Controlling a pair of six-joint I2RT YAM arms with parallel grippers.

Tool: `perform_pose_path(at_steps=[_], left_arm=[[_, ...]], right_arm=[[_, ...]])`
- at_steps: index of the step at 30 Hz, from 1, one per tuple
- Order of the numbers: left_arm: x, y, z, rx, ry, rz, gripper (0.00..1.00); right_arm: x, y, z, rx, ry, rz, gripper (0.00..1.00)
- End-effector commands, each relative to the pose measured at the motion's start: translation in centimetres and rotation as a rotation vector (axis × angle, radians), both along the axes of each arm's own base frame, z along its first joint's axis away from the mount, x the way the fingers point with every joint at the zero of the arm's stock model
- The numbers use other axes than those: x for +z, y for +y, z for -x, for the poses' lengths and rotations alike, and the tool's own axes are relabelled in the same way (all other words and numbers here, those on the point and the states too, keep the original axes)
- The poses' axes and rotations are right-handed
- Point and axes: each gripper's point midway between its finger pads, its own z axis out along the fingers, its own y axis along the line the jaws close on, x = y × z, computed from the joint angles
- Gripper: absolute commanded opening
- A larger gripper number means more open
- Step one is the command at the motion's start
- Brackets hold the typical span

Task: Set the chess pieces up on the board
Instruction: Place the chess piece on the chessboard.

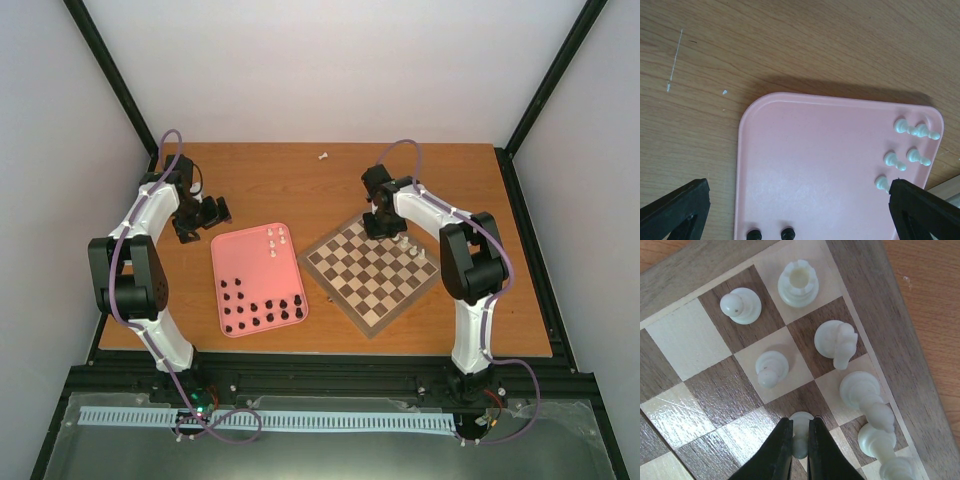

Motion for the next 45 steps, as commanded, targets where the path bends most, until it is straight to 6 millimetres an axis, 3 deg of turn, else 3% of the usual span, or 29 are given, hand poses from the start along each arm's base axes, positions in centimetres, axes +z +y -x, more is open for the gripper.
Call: perform_pose_path(at_steps=[1, 30, 41, 45], left_arm=[[1.0, 0.1, -0.6, -0.007, -0.030, -0.014, 1.00], [0.8, 0.0, -0.9, -0.007, -0.025, -0.007, 1.00], [0.6, 0.0, -1.1, -0.007, -0.022, -0.004, 1.00], [0.6, 0.0, -1.2, -0.009, -0.019, -0.006, 1.00]], right_arm=[[0.0, -0.2, -0.8, -0.004, -0.019, 0.005, 0.10], [0.3, -0.2, -0.9, 0.002, -0.030, 0.005, 0.16], [3.9, 0.6, -0.4, 0.011, -0.063, -0.056, 0.25], [5.6, 2.0, 0.6, 0.060, -0.074, -0.087, 0.36]])
